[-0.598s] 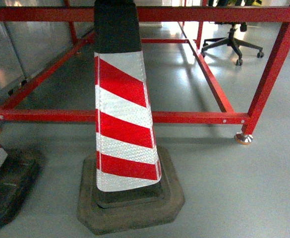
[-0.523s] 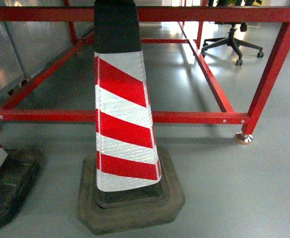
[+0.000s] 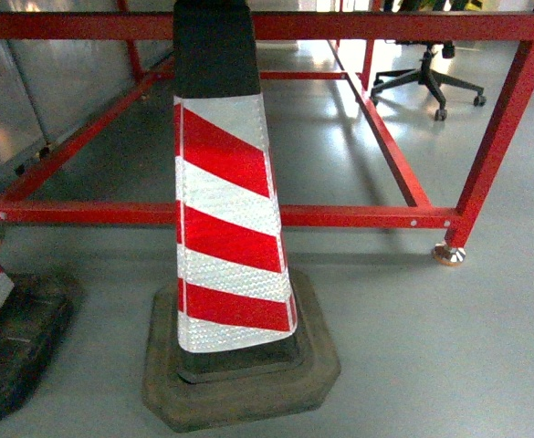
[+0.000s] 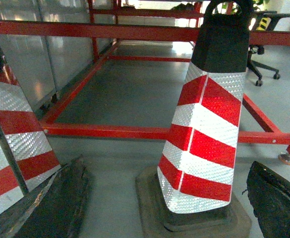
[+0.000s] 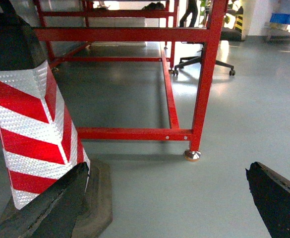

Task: Pick blue part to blue bin on bottom shelf

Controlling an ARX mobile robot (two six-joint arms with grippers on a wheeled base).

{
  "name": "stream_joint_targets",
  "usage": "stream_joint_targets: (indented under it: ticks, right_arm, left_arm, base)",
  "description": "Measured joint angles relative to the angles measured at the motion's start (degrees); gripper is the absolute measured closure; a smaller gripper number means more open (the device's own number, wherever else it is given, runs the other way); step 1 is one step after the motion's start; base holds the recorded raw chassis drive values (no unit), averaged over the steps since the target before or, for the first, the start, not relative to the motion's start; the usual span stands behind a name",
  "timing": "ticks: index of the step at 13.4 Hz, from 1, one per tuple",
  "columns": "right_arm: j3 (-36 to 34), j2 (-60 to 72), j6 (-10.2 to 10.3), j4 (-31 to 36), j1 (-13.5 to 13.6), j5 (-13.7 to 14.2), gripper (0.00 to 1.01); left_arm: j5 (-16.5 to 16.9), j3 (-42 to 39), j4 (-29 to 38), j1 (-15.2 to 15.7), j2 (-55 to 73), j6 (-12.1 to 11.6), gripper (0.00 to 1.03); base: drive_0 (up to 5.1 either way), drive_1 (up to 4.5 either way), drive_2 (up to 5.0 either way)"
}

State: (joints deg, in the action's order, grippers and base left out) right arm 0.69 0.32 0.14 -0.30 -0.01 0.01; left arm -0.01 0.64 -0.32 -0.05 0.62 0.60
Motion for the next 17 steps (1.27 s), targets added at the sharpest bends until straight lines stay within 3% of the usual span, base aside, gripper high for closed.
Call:
stream_joint_targets:
  ticks: [17]
  right_arm:
    - [0.0,0.0,0.0,-0.1,0.0,0.0,0.03]
  left_arm:
    - [-0.1,0.0,0.0,0.0,0.0,0.0,0.05]
  base:
    - [0.0,0.0,0.0]
